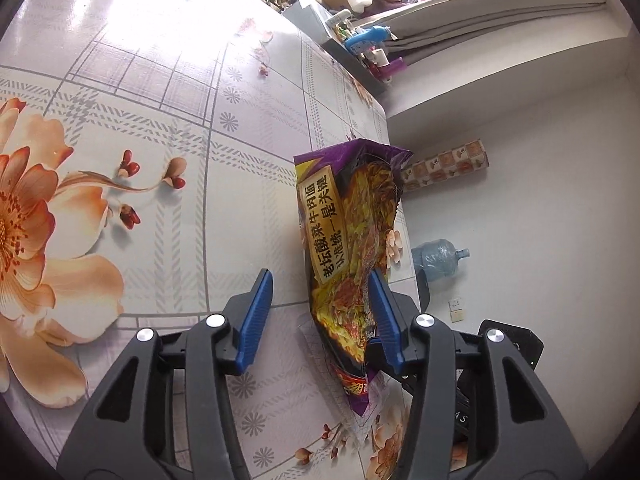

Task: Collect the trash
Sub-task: 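Grasp the lifted snack bag with the left tool while the right tool holds it, then grasp the clear plastic bag with the right tool while the left tool holds the snack bag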

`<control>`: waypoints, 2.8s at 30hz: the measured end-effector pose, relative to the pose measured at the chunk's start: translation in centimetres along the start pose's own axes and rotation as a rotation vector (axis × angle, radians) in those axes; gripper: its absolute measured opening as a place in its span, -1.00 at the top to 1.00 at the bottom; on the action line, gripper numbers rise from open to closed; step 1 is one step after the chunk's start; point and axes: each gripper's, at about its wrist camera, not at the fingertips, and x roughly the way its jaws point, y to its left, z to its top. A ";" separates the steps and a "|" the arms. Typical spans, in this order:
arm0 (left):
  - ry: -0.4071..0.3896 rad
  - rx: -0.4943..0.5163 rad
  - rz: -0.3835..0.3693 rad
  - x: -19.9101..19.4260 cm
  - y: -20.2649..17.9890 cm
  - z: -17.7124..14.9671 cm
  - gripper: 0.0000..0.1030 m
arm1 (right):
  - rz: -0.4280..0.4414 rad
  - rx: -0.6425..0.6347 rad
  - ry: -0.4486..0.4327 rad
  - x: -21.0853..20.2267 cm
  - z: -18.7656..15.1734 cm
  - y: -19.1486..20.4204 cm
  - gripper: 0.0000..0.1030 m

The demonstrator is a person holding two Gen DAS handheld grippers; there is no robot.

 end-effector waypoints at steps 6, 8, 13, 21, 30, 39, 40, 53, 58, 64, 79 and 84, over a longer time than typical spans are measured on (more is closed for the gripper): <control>0.001 -0.019 0.004 1.0 -0.1 1.2 0.11 | 0.000 -0.006 -0.002 0.1 -0.1 -0.1 0.97; -0.002 -0.027 -0.087 1.0 -0.1 1.3 0.13 | 0.003 -0.004 -0.002 0.0 -0.1 -0.2 0.97; -0.035 0.056 -0.258 -0.4 -1.7 0.5 0.12 | 0.014 0.003 -0.004 0.0 0.0 -0.5 0.97; 0.087 0.092 -0.191 3.0 -2.3 -1.9 0.39 | 0.024 0.006 -0.012 -0.3 -0.4 -1.3 0.97; 0.006 0.233 -0.061 1.0 -4.5 -1.7 0.97 | -0.017 -0.036 -0.067 -2.8 -0.2 0.1 0.88; -0.125 0.281 -0.036 -6.8 -4.3 -2.6 0.98 | -0.042 -0.077 -0.050 -5.3 -2.1 1.7 0.41; -0.132 0.286 -0.021 -7.2 -4.2 -2.9 0.98 | -0.050 -0.078 -0.041 -5.3 -2.4 1.7 0.39; -0.026 0.423 0.248 -4.6 -3.6 -5.8 0.98 | -0.087 0.156 0.055 -6.9 -5.3 -1.1 0.24; -0.014 0.464 0.274 -3.8 -4.5 -5.9 0.98 | -0.029 0.258 0.040 -5.9 -5.3 -1.8 0.24; -0.005 0.467 0.285 -2.5 -5.1 -6.1 0.98 | -0.080 0.274 -0.008 -5.1 -4.3 -1.2 0.25; 0.000 0.474 0.300 -1.6 -5.7 -6.3 0.98 | -0.186 0.256 -0.076 -5.0 -3.4 -0.9 0.85; -0.004 0.489 0.316 -1.2 -6.2 -6.7 0.98 | -0.206 0.261 -0.113 -6.1 -3.2 -1.2 0.88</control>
